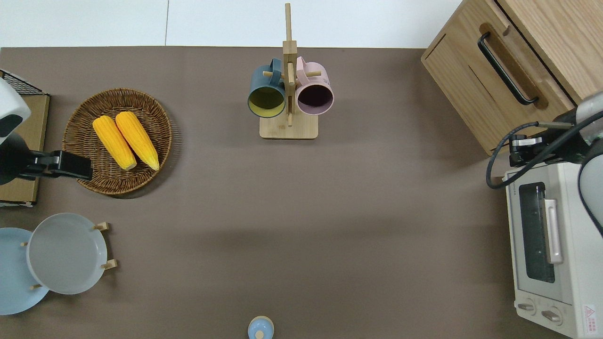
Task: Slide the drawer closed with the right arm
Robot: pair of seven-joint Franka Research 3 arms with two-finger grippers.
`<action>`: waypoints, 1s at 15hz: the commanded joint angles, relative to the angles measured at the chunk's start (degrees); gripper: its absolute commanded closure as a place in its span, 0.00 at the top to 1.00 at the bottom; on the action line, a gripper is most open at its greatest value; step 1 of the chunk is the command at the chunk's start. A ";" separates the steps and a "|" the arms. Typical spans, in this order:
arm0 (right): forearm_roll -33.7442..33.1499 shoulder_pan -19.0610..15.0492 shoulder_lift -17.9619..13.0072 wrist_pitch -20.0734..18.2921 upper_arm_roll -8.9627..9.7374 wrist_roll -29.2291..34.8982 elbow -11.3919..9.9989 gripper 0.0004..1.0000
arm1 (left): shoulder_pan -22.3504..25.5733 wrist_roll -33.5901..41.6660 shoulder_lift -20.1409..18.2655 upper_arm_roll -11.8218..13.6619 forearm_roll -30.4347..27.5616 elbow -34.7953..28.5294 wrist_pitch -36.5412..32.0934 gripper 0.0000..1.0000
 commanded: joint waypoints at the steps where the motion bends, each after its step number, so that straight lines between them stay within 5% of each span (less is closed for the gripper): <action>1: 0.60 -0.04 -1.80 -1.10 -1.20 -5.29 -1.05 0.00 | 0.22 0.56 0.65 -0.37 0.98 1.49 -1.13 0.99; 3: 0.42 0.05 -1.19 -0.92 -1.20 -4.86 -0.35 0.27 | 0.22 0.56 0.65 -0.37 0.98 1.49 -1.13 0.99; 5: -1.32 0.66 -0.66 -0.66 -1.11 -4.16 0.00 0.91 | 0.22 0.56 0.65 -0.37 0.98 1.49 -1.13 0.99; 6: -2.73 0.84 -0.31 -0.66 -0.94 -4.07 0.09 0.98 | 0.22 0.56 0.65 -0.37 0.98 1.49 -1.13 0.99; 15: -2.92 0.40 -0.13 -0.83 -0.41 -6.69 2.55 0.98 | 0.22 0.56 0.65 -0.37 0.98 1.49 -1.13 0.99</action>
